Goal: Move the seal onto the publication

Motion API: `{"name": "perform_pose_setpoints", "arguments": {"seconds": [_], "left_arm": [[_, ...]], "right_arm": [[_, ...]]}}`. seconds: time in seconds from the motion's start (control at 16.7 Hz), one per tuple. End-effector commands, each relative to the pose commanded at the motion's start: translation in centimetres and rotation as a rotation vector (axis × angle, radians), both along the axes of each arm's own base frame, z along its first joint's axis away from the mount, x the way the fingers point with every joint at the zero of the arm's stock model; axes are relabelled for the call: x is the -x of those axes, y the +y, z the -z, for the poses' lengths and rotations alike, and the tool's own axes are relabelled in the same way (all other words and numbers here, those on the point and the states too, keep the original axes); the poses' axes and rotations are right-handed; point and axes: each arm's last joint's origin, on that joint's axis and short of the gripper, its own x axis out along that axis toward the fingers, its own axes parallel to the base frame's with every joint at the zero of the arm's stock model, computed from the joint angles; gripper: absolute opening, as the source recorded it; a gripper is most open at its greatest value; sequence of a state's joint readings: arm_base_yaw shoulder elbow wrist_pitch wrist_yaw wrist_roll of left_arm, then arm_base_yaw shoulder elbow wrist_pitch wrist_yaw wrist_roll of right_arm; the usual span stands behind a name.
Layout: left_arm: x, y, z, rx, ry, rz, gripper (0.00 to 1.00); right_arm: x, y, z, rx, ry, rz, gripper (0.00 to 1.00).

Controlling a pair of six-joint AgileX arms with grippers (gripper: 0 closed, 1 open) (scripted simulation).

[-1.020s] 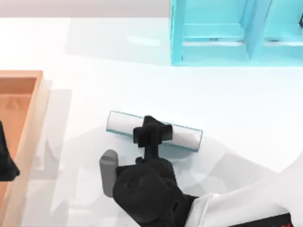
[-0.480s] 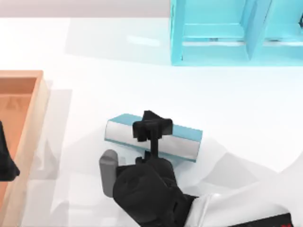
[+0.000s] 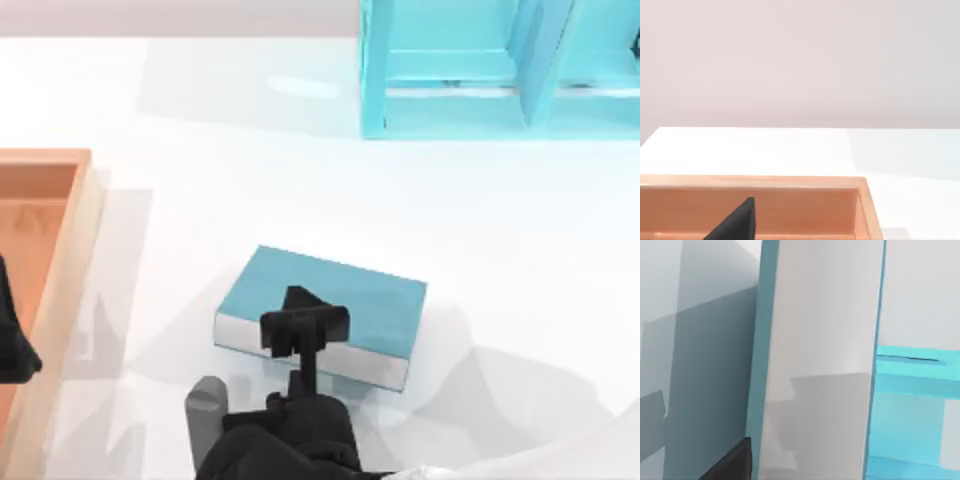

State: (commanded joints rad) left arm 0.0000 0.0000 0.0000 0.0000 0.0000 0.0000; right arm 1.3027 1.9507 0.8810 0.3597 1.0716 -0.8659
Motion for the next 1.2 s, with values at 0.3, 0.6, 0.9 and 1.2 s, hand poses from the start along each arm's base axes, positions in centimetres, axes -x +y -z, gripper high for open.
{"name": "perform_pose_setpoints", "arguments": {"seconds": [0.3,0.6,0.9,1.2], "left_arm": [[0.0,0.0,0.0,0.0,0.0,0.0,1.0],[0.0,0.0,0.0,0.0,0.0,0.0,1.0],[0.0,0.0,0.0,0.0,0.0,0.0,1.0],[0.0,0.0,0.0,0.0,0.0,0.0,1.0]], "right_arm": [[5.3,0.1,-0.1,0.006,0.024,-0.001,1.0],[9.2,-0.8,-0.6,0.019,-0.015,0.002,1.0],[10.3,-1.2,-0.8,0.018,-0.051,0.007,1.0],[9.8,-1.4,-0.8,0.016,-0.041,0.017,1.0]]}}
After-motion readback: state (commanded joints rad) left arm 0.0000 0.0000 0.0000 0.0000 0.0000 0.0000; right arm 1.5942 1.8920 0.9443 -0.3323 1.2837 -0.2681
